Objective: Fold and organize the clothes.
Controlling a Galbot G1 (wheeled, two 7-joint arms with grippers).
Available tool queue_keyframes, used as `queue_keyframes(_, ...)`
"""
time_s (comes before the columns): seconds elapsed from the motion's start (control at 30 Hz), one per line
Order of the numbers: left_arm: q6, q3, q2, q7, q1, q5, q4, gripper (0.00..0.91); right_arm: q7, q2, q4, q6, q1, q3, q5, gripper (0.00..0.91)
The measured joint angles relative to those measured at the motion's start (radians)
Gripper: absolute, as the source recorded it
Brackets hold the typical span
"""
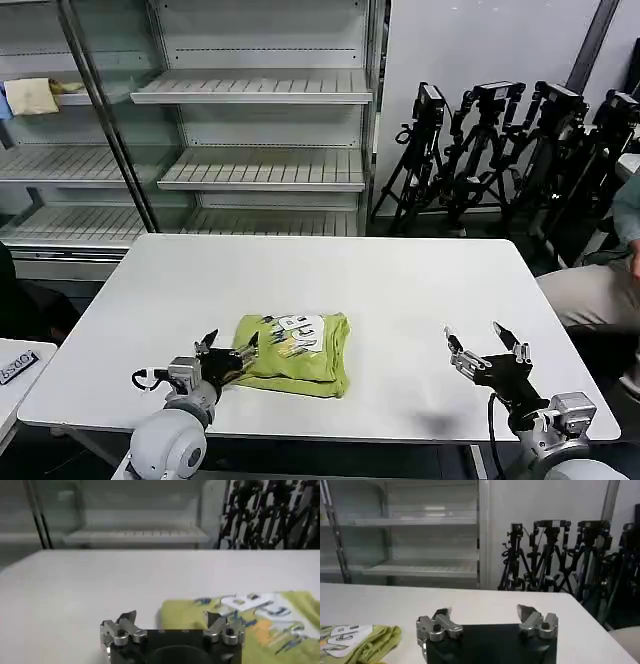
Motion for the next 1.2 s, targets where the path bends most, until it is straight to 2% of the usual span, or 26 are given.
queue_keyframes(0.4,0.002,0.037,-0.023,-0.004,-0.004,-0.022,0.051,0.01,-0.002,-0.001,0.025,0.005,-0.014,0.007,0.001,0.907)
queue_keyframes(0.7,-0.01,0.0,0.013,0.052,0.006,0.03,0.066,0.01,-0.005,-0.011,0.037,0.009,-0.01,0.011,0.005,0.907)
queue_keyframes(0.9,-0.003,-0.141,0.104,0.141,0.04,0.082,0.063,0.01,-0.008,-0.012,0.032,0.015,0.0,0.002,0.009,0.907)
queue_keyframes(1.2,-0.04,-0.433,0.312,0.343,0.09,0.236,0.072,0.01,-0.012,0.004,0.02,0.03,0.018,-0.017,0.005,0.907)
